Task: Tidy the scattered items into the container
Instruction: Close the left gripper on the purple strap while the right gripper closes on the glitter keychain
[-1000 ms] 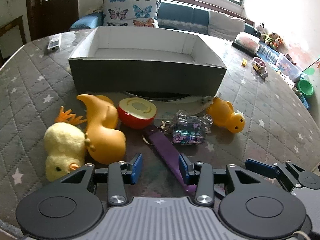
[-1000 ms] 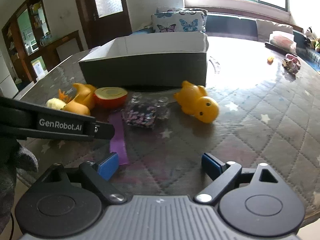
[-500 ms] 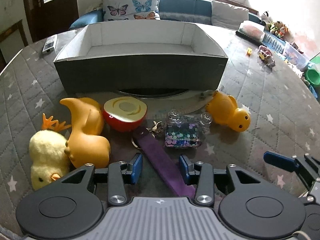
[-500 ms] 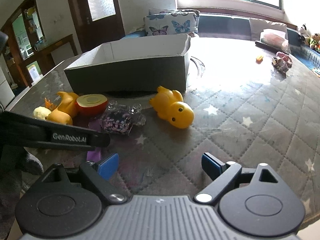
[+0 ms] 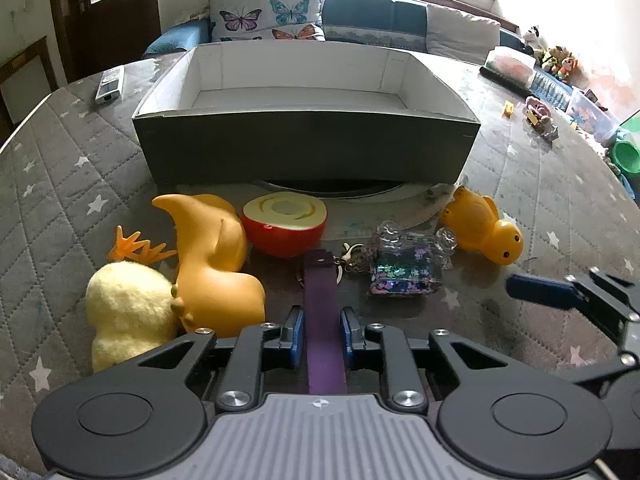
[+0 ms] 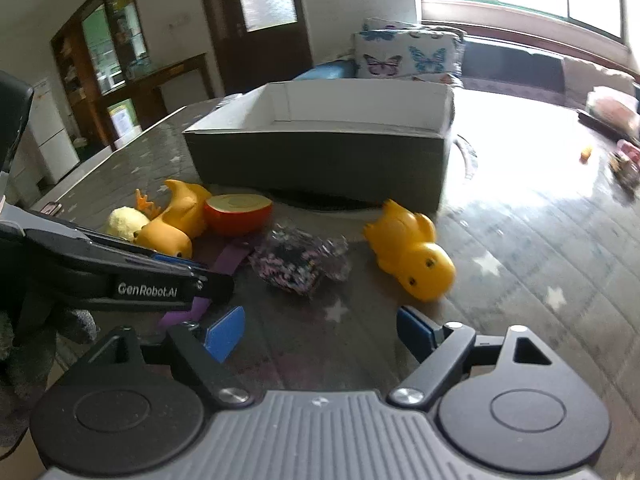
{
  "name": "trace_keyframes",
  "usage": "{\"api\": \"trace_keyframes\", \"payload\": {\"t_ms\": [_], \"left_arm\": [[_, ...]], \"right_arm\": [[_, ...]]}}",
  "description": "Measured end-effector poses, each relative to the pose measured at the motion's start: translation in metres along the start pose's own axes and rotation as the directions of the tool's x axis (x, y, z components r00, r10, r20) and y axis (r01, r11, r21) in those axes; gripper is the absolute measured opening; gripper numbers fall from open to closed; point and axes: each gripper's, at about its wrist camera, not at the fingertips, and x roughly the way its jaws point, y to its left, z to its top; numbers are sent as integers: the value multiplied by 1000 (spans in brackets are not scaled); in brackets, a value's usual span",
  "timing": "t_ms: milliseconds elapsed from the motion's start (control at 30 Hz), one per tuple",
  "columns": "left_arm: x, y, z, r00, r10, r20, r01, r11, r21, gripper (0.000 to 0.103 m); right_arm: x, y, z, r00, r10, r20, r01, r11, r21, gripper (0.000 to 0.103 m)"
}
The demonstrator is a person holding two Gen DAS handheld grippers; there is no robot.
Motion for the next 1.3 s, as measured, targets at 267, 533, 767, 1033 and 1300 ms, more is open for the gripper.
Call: {"api": "trace_keyframes", "payload": {"t_ms": [267, 533, 767, 1033, 1300], "left_arm": [[0, 11, 2, 999, -37, -9, 37, 998, -42, 22], [0, 19, 4, 998, -64, -13, 63, 996, -66, 23], [1, 19, 3, 998, -68, -12, 67, 996, -59, 23], [3, 16, 4, 997, -82, 2, 82, 996, -30, 26], [6, 20, 8, 992, -127, 11, 127, 991, -44, 24]], "right_arm": [[18, 3, 14, 1000, 29, 2, -29, 994, -105, 85], [30, 6, 19, 998, 67, 7, -64, 976, -207, 73], [28, 4, 16, 997, 80, -1, -78, 974, -211, 51], [27, 2, 15, 997, 74, 1, -72, 975, -211, 56], [30, 1, 14, 996, 91, -3, -89, 969, -229, 51]]}}
